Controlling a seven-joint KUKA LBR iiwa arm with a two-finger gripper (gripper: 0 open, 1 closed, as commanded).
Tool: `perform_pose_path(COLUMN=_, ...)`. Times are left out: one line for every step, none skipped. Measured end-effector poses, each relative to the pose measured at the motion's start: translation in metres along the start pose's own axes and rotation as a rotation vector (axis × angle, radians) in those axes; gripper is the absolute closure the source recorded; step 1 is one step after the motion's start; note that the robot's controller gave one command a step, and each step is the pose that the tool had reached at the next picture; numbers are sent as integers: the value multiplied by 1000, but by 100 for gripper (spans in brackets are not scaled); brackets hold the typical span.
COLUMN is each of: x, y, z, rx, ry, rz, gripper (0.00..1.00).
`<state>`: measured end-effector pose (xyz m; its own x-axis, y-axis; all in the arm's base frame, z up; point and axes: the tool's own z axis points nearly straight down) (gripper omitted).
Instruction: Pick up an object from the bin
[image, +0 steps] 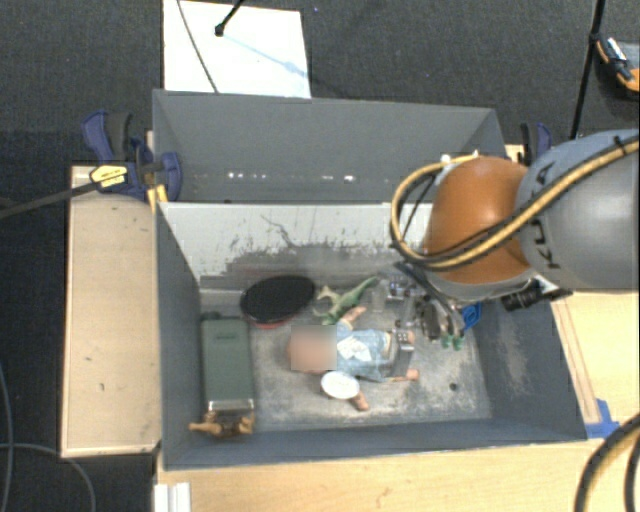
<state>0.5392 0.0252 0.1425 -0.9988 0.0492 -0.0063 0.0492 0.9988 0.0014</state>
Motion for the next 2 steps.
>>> perform_pose_path(x=23, y=16, z=3, rx=0, ry=7, rz=-235, gripper=0)
perform_pose_path(x=30, y=12, z=7, rx=0, ry=3, rz=-220, gripper=0)
